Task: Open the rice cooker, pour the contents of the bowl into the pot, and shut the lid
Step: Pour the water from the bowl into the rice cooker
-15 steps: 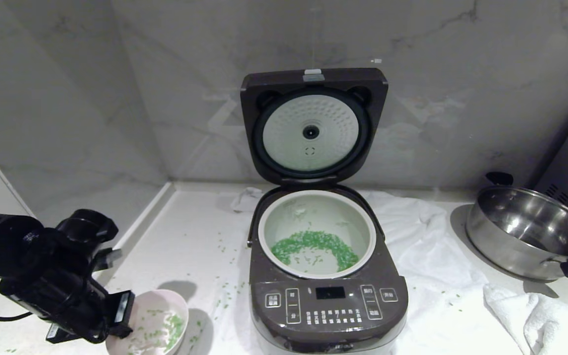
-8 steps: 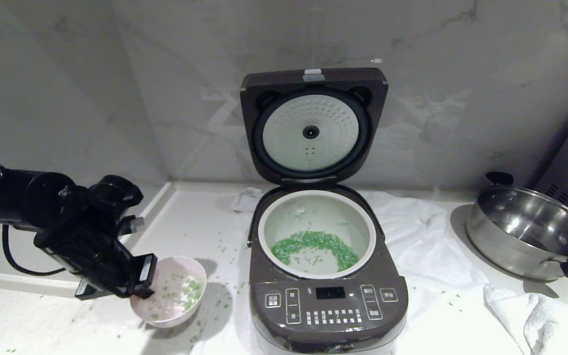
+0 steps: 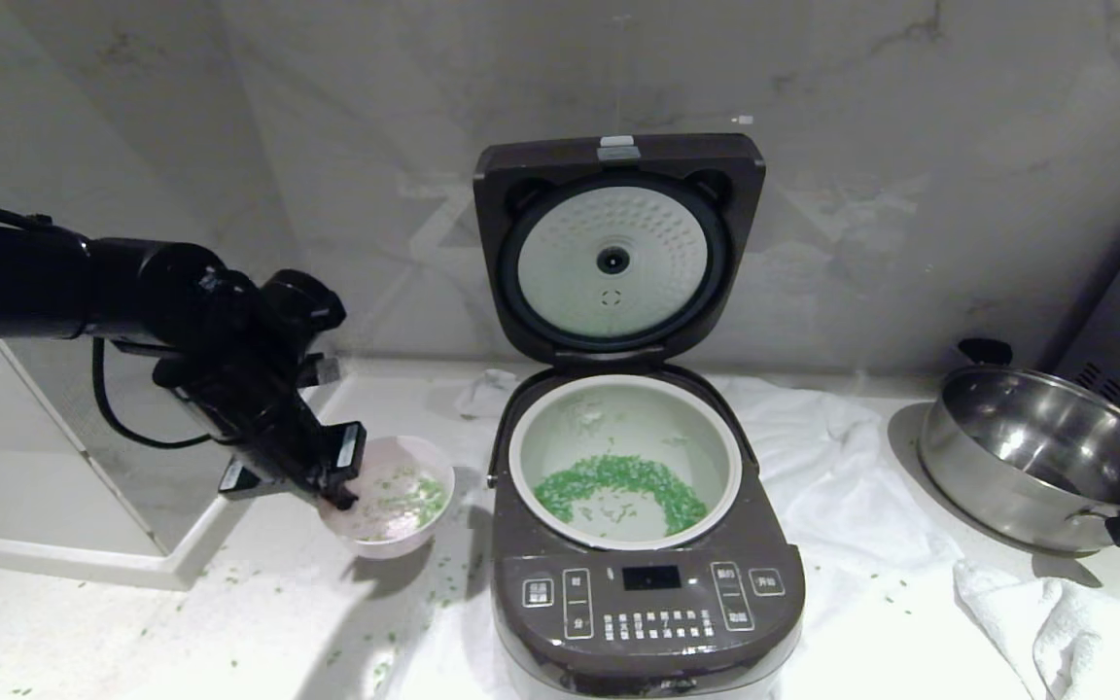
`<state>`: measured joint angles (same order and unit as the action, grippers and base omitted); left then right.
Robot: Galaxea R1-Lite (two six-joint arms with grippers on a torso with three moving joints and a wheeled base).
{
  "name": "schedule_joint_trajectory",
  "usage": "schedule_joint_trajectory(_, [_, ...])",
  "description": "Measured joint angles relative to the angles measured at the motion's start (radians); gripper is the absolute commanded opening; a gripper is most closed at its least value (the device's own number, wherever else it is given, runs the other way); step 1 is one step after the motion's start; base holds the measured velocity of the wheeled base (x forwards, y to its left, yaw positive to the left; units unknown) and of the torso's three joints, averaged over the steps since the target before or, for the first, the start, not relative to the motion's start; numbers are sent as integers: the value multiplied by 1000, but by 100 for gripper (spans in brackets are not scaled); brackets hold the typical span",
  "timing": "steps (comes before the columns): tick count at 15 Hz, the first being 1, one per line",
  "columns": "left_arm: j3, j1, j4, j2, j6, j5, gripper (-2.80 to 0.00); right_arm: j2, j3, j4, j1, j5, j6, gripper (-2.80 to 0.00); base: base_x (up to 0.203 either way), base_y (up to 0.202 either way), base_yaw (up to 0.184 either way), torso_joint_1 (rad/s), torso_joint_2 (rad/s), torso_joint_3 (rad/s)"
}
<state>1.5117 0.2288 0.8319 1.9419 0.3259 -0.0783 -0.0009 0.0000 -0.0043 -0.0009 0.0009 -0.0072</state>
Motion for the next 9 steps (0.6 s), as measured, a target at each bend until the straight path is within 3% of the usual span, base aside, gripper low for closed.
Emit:
schedule_joint_trajectory(6, [268, 36, 139, 86, 23, 3, -280, 0, 0, 0, 0, 0, 0, -280, 0, 0, 0, 0, 0, 0])
schedule_joint_trajectory(9, [364, 80, 155, 109, 67, 3, -280, 0, 0, 0, 0, 1, 0, -280, 0, 0, 0, 0, 0, 0])
